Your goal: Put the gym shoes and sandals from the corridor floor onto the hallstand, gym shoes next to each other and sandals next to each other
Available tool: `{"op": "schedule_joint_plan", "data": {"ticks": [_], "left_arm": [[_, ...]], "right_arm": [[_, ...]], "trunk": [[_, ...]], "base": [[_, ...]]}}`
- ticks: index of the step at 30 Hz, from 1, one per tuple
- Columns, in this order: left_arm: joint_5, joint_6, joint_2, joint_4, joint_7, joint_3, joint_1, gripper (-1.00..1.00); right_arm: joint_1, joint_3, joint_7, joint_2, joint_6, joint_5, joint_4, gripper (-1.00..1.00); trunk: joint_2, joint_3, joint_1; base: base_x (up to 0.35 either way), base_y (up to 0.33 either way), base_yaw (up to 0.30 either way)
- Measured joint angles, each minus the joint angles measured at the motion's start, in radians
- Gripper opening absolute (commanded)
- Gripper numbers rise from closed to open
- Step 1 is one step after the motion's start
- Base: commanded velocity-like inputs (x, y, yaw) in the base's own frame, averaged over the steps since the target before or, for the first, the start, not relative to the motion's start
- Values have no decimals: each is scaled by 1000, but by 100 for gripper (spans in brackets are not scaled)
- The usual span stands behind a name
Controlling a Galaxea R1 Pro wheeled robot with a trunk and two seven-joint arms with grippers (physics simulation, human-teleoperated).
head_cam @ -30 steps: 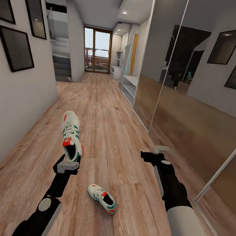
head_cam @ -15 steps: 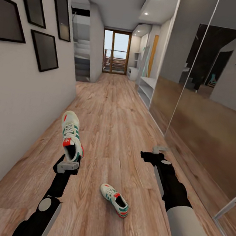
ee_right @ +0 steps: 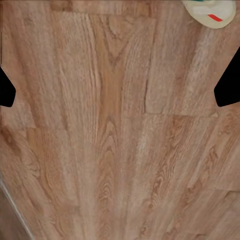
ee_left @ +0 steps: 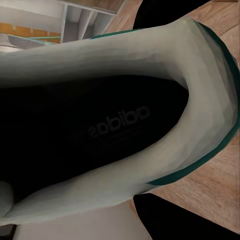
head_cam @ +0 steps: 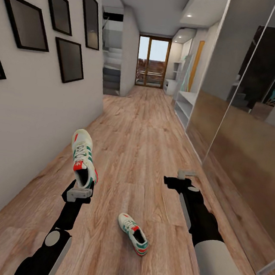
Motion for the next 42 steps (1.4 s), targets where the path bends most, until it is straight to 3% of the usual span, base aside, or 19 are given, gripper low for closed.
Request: {"op": "schedule_joint_plan", "data": {"ticks": [31, 42], "left_arm": [[-1, 2, 0, -2, 0, 0, 0, -100], [0, 2, 0, -2, 0, 0, 0, -100]], "right_arm": [[0, 1, 1, 0, -2, 0, 2, 100], [0, 1, 1, 0, -2, 0, 0, 100]], "trunk": [[0, 0, 0], [0, 0, 0]], "base": [[0, -28, 2], [160, -131, 0]]}}
